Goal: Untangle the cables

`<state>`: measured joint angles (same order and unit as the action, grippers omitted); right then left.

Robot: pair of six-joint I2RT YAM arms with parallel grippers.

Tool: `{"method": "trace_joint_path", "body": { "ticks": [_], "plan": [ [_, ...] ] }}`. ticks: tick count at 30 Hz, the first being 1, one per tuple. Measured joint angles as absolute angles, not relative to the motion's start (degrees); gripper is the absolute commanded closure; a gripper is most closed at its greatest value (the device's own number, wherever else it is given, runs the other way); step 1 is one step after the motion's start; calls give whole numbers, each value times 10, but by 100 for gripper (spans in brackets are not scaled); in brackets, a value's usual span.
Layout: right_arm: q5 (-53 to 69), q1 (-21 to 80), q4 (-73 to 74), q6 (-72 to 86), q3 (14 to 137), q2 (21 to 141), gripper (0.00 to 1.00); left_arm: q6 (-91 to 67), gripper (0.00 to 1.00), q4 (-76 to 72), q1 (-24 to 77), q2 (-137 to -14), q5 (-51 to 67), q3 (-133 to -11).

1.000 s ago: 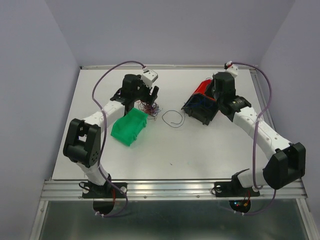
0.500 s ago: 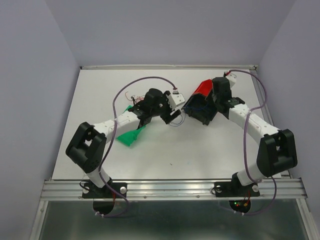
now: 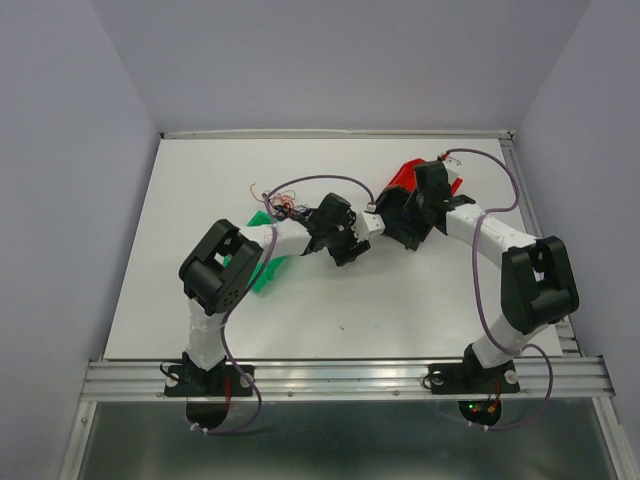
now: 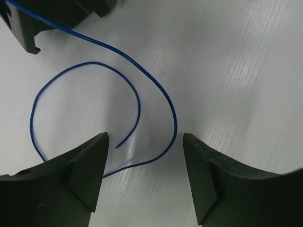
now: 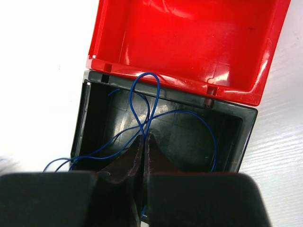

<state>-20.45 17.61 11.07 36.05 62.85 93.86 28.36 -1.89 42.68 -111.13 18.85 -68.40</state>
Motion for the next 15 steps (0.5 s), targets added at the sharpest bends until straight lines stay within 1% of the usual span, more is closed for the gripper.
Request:
{"method": "trace_joint_path", "body": {
  "ticks": [1,2,4,5,12,15],
  "plan": [
    [-204,176,111,361,628,939,99,283,46,-18,427,-1113,186,-687],
    [-203,176,111,362,628,939,100,283,67,-18,427,-1113,183,-688],
    [-202,176,111,363,628,939,99,283,85,-15,427,-1113,176,-688],
    [-202,176,111,363,628,939,99,279,100,-13,427,-1113,173,-688],
    [-188,176,111,363,628,942,100,283,100,-9,427,-1111,168,-688],
    [-185,176,110,363,628,948,99,280,100,-1,426,-1092,168,-688]
  ]
}}
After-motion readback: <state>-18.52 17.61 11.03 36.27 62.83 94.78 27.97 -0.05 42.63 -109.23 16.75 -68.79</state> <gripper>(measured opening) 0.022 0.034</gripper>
